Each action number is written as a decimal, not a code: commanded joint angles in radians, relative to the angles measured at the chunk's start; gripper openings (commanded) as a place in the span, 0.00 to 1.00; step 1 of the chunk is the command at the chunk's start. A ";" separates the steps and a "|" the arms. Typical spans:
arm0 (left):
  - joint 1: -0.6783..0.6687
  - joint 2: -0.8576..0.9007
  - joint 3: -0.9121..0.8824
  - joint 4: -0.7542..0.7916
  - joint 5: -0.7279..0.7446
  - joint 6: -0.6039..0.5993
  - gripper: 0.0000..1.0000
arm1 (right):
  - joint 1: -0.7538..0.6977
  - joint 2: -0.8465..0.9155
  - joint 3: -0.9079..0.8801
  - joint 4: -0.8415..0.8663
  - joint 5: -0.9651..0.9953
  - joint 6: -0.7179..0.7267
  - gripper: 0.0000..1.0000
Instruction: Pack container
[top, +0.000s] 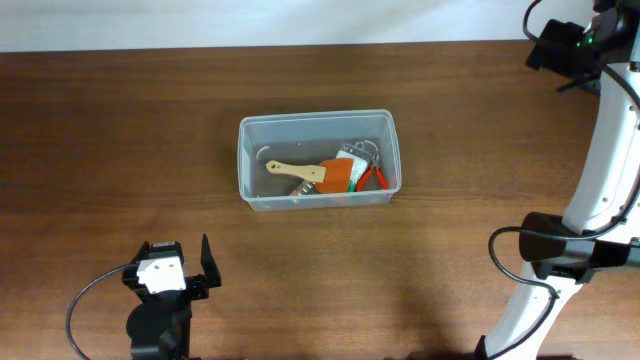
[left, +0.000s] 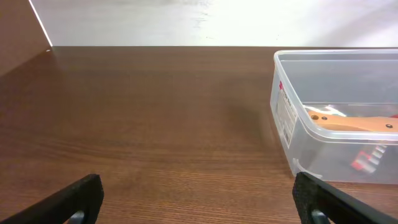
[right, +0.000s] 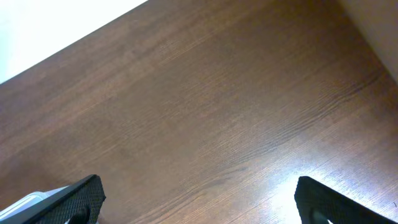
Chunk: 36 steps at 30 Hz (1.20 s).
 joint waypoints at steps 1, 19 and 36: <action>-0.005 -0.010 -0.007 0.006 -0.015 0.019 0.99 | -0.003 -0.015 0.013 0.000 0.009 0.005 0.99; -0.005 -0.010 -0.007 0.006 -0.015 0.019 0.99 | -0.002 -0.269 0.013 0.000 0.009 0.005 0.99; -0.005 -0.010 -0.007 0.006 -0.015 0.019 0.99 | 0.287 -0.788 -0.094 0.005 0.053 0.005 0.99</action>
